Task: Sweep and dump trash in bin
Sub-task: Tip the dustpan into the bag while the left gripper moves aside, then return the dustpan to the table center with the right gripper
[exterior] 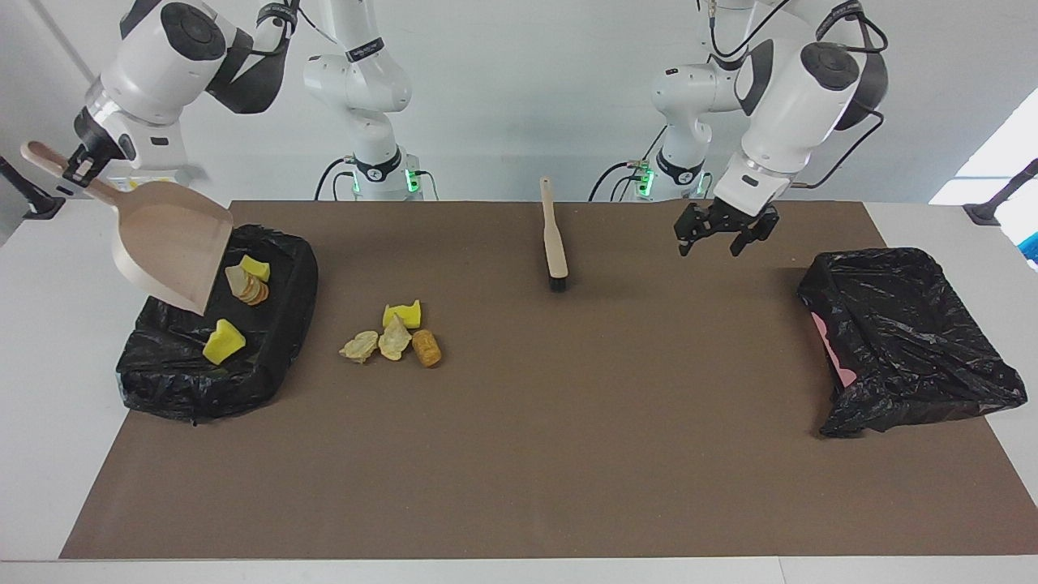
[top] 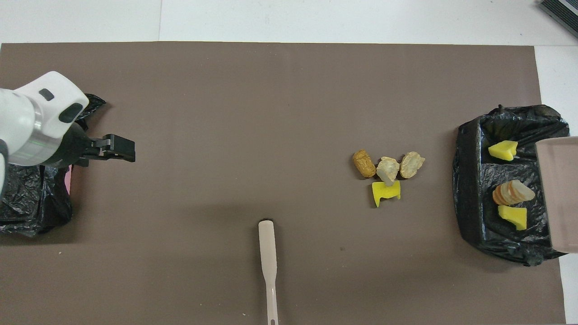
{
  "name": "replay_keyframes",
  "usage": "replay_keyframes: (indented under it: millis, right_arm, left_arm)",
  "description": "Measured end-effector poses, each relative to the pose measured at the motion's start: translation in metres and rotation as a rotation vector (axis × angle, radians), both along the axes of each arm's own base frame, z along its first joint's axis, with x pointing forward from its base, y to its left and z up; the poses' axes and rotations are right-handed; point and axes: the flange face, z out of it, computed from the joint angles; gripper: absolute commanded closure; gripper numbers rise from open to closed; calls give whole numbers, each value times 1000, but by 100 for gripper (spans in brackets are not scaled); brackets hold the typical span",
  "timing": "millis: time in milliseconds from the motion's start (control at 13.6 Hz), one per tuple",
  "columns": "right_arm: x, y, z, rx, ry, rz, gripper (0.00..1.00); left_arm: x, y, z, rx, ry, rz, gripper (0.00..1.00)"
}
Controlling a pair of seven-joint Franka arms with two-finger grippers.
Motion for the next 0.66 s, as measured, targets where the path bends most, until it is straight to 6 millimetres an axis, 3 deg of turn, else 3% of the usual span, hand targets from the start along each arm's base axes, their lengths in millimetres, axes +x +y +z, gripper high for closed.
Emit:
replay_keyframes:
  millis: [147,369,664]
  right_arm:
    - [2,27,-7,109,-58,-28,100]
    - [6,60,-24,326,-247,-233,100]
    - [17,170,-65,515,-443,-543,100]
  left_arm:
    - [2,10,4,-2,10,-4,0]
    - [3,8,2,2,13,-9,0]
    - [4,20,14,47,25,-7,0]
